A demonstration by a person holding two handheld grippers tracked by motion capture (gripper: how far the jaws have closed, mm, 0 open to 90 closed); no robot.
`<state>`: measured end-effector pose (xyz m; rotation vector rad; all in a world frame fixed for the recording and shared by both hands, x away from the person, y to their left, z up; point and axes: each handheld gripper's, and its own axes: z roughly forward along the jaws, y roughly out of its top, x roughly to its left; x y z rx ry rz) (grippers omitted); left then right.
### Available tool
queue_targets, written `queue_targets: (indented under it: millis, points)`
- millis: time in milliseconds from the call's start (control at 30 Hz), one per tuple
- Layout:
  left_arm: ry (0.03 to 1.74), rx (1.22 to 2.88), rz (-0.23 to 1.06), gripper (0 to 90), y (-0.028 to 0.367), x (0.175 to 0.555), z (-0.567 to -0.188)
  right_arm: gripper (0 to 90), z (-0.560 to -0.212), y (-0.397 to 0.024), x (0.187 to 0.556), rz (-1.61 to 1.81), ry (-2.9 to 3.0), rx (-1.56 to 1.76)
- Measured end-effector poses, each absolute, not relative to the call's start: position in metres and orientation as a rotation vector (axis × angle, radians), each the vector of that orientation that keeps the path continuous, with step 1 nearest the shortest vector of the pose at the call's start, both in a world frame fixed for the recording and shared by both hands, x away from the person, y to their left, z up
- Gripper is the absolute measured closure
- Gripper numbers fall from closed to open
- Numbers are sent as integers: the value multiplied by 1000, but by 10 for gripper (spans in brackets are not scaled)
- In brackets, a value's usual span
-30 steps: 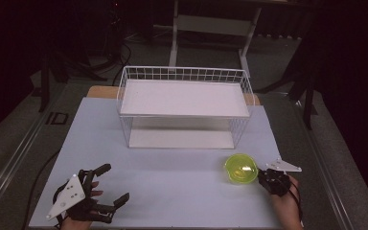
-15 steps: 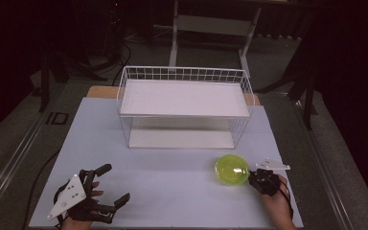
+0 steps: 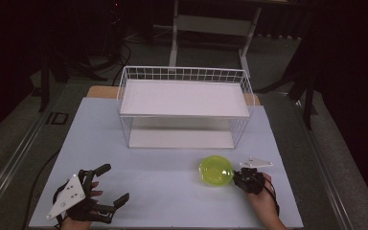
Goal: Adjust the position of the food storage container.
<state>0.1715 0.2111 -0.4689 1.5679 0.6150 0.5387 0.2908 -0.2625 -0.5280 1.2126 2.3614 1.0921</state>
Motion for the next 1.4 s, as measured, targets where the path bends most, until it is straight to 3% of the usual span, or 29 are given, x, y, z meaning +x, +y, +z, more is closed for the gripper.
queue_targets:
  millis: [200,567,1400]
  points:
    - [611,1571,543,4,211,171,-469,900,-530,-252,289,1057,2392,1153]
    - [608,1579,544,4,211,171,-468,900,-527,-268,289,1060,2350,1214]
    - [609,1573,546,4,212,170,-468,900,-530,-219,286,1114,2463,1121]
